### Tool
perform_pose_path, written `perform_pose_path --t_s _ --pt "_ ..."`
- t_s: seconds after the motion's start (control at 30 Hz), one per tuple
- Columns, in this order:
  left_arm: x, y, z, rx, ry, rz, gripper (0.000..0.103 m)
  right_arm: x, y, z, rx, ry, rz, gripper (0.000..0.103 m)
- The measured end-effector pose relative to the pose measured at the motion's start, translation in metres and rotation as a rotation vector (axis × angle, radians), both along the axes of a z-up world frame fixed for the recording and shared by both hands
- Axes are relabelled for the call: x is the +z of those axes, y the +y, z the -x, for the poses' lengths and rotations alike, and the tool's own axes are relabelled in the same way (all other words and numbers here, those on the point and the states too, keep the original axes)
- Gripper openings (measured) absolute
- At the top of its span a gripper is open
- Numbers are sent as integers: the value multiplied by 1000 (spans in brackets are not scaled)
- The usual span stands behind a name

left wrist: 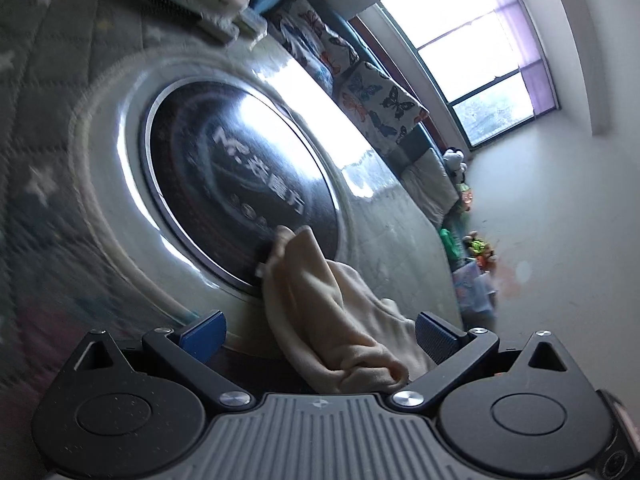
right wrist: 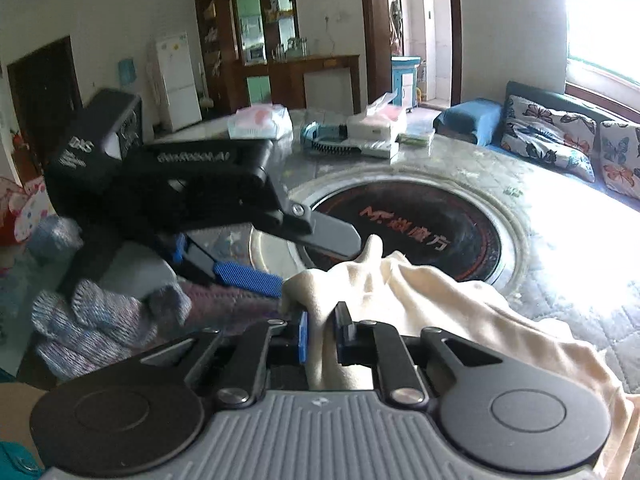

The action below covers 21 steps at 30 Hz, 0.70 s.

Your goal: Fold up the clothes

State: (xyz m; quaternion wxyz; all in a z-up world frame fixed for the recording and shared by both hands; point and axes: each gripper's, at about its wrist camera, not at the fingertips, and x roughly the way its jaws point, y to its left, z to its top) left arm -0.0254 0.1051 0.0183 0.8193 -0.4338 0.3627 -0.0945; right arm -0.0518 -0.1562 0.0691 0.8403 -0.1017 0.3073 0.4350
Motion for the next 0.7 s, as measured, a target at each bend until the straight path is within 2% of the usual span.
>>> perform_pose_path --t_s 0.17,0.23,0.33,0.4,0.5,0.7 --pt "-12 -9 -11 -15 29 88 87 4 -8 4 2 -2 -21 11" --pt "-12 -9 -12 -11 25 89 85 4 -9 6 11 -1 -22 11" --pt "-17 -7 -14 -9 41 108 63 2 -9 8 28 -3 -15 11" --pt "-21 -5 -15 -2 57 105 42 -1 -8 9 45 1 -5 11" --pt "-26 -1 -14 9 69 99 26 -4 -8 11 63 -3 6 12" --pt "-24 1 -11 12 56 55 21 -2 -30 13 16 -1 -10 21"
